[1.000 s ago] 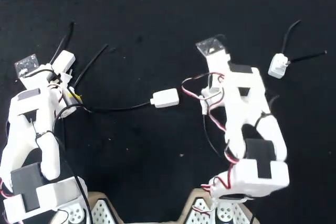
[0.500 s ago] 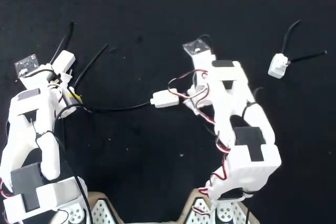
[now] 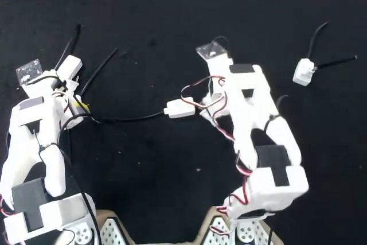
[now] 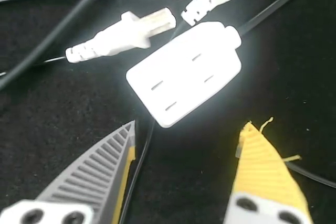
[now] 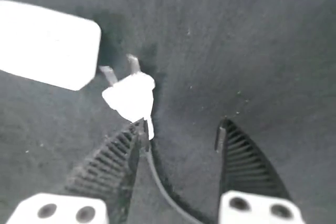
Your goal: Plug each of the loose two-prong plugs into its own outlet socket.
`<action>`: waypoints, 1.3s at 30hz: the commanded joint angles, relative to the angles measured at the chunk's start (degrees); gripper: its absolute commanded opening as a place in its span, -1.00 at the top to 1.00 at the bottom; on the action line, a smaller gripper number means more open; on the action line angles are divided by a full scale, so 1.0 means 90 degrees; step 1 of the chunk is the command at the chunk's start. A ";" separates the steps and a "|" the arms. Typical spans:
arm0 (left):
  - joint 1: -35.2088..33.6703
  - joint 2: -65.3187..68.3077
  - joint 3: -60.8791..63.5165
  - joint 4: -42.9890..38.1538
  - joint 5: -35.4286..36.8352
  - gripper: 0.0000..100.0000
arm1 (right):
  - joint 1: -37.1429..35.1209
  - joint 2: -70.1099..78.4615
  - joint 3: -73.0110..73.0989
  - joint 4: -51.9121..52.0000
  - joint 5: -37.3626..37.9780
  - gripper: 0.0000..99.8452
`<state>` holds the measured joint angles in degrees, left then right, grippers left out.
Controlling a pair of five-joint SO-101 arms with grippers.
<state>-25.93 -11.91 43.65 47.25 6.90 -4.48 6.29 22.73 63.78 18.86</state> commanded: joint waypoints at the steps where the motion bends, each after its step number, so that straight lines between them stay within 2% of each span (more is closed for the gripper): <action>1: -0.0054 -0.0156 -0.0073 -0.0029 0.0088 0.38 | -0.0098 -0.0562 0.0142 -0.0518 0.0010 0.60; 8: -0.0054 -0.0156 -0.0063 -0.0029 0.0088 0.38 | -0.0576 -0.0200 0.1236 -0.1768 0.0010 0.60; 21: -0.0054 -0.0156 -0.0054 -0.0029 0.0088 0.38 | -0.1446 -0.0630 0.1890 -0.1495 0.0010 0.60; 26: -0.0034 -0.0156 -0.0044 -0.0020 0.0088 0.38 | -0.1436 -0.0659 0.1851 -0.1592 0.0010 0.64; 30: -0.0054 -0.0156 -0.0044 -0.0020 0.0088 0.38 | -0.1162 -0.0874 0.1802 -0.1553 0.0010 0.99; 35: -0.0054 -0.0156 -0.0044 -0.0020 0.0088 0.38 | -0.0508 -0.1714 0.1812 -0.0967 0.0078 0.98; 39: -0.0024 -0.0156 -0.0044 -0.0020 0.0088 0.38 | -0.0098 -0.2545 0.1832 -0.0371 0.0967 0.98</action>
<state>-25.93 -11.91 43.65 47.25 6.90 -8.88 -9.98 39.43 57.54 22.20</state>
